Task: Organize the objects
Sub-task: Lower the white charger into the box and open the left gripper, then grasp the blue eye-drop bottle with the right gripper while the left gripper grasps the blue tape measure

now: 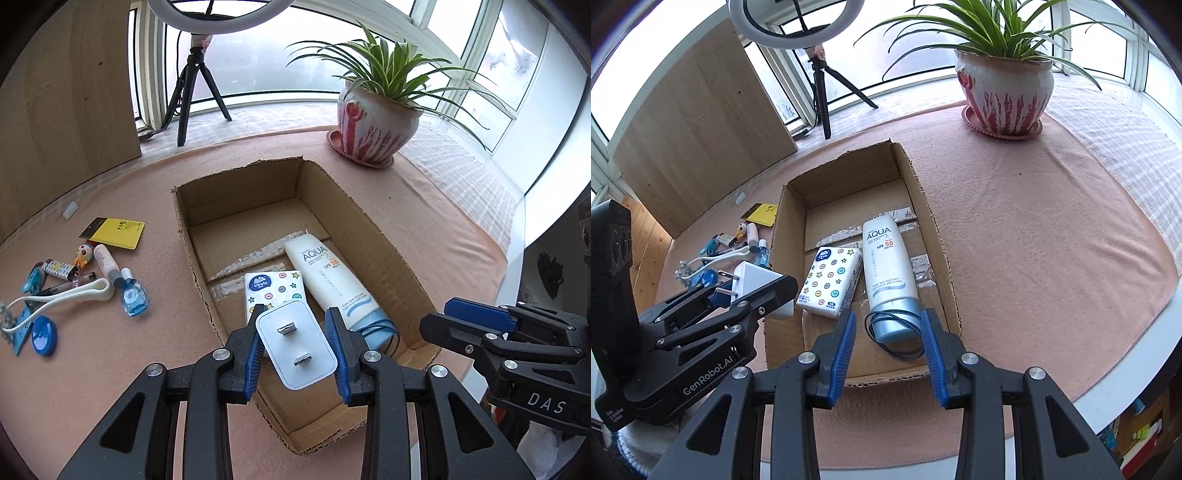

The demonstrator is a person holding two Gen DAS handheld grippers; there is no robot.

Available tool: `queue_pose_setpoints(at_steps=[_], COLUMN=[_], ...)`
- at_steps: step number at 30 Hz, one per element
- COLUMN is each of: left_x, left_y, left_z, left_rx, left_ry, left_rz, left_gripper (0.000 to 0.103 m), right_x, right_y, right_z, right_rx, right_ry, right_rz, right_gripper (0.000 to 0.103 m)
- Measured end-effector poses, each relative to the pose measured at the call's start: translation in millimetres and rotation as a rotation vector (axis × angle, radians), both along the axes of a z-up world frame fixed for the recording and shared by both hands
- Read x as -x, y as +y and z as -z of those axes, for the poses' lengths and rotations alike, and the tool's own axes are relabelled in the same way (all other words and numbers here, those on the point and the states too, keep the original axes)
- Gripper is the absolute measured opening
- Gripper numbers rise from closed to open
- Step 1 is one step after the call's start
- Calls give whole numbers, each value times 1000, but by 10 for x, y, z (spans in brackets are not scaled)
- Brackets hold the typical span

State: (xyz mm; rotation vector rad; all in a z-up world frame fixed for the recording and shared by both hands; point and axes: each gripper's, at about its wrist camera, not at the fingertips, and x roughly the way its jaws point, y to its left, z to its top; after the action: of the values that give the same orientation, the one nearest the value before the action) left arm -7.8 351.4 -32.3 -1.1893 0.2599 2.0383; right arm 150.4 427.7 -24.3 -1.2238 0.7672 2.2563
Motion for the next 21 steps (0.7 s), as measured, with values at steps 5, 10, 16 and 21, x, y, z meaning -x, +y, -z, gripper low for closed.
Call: queue_pose_setpoints(at_steps=[5, 10, 16, 21], left_x=[-10, 108, 403, 712], left_y=[-83, -365, -982, -1641], left_z=[-106, -226, -110, 113], left_rx=[-25, -45, 1, 65], left_ry=[14, 35, 40, 23], left_rz=[6, -51, -176, -307], left_gripper=[53, 65, 67, 67], right_x=[34, 144, 406, 754], right_y=[-9, -59, -242, -494], right_z=[-8, -36, -105, -167], right_rx=[-2, 7, 4, -11], right_ry=[-1, 14, 29, 33], right_rz=[-2, -20, -76, -158], right_gripper=[34, 35, 40, 42])
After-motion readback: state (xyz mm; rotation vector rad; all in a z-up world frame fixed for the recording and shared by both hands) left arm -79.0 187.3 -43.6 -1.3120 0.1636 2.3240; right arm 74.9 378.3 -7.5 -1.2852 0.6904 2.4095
